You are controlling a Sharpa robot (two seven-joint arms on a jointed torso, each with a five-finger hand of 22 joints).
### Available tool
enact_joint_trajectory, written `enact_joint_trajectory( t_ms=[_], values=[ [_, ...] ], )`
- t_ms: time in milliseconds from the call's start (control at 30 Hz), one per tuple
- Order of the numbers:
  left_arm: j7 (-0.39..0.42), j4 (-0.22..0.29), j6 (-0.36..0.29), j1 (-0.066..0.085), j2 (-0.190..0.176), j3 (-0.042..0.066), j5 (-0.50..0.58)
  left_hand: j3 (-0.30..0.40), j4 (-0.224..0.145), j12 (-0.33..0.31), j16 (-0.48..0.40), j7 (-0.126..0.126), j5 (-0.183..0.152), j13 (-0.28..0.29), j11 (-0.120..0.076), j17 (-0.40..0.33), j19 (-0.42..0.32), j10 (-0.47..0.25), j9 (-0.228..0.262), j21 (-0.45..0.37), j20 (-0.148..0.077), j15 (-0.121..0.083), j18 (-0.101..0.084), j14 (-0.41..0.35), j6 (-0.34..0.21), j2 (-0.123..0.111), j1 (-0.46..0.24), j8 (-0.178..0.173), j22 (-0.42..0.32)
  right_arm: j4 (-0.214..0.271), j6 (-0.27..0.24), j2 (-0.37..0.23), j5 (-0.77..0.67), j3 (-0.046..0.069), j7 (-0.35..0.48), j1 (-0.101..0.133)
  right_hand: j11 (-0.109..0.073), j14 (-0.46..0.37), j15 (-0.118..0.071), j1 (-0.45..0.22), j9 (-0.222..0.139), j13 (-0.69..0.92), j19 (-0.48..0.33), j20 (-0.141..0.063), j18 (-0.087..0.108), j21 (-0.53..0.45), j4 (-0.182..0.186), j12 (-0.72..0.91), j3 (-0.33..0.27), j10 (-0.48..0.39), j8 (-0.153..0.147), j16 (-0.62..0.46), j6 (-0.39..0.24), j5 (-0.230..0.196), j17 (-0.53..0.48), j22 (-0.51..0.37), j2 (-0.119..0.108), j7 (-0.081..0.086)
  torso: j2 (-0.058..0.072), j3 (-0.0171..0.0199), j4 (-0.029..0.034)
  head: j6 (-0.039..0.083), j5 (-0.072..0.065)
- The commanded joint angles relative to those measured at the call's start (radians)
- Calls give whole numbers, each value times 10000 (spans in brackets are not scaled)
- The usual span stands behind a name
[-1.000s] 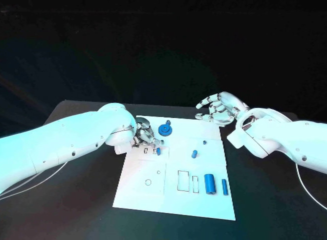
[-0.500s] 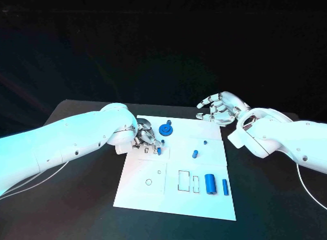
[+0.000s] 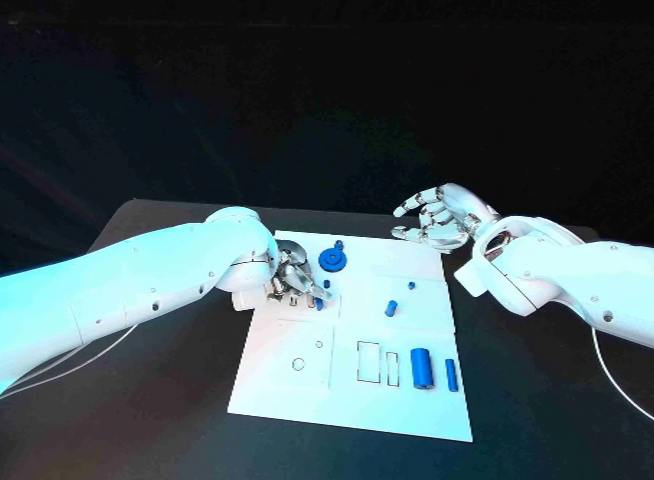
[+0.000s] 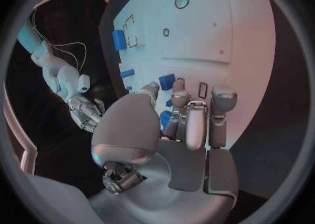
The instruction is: Assemble the parts on the task board
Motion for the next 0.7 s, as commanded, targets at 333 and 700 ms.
enact_joint_trajectory(
  t_ms=[333, 700],
  values=[
    [6, 43, 226, -3, 21, 4, 157, 242, -25, -44, 51, -137, 58, -17, -104, 1182, 47, 89, 190, 79, -34, -134, -149, 548, 52, 237, 436, 100, 50, -32, 167, 25, -46, 3, -116, -9, 9, 297, -80, -4, -11, -14, -96, -4, 117, -73, 53, -27, 0, -48, 50, -59, -52, -6, -35, -40, -25, -5, 7, 9, -5, 12, -9],
    [61, 43, 110, -4, 12, 5, 249, 1878, -36, -124, 51, -231, 69, -44, -203, 1188, 15, 133, 732, 161, -108, -219, -159, 548, -43, 257, 1652, 163, 149, -90, 216, 65, -75, 2, -193, -23, 0, 302, -91, 33, -16, -23, -89, -14, 120, -127, 53, -24, 20, -28, 92, -92, -53, 128, -55, -70, -32, -12, 10, 15, -1, 8, -16]
  ],
)
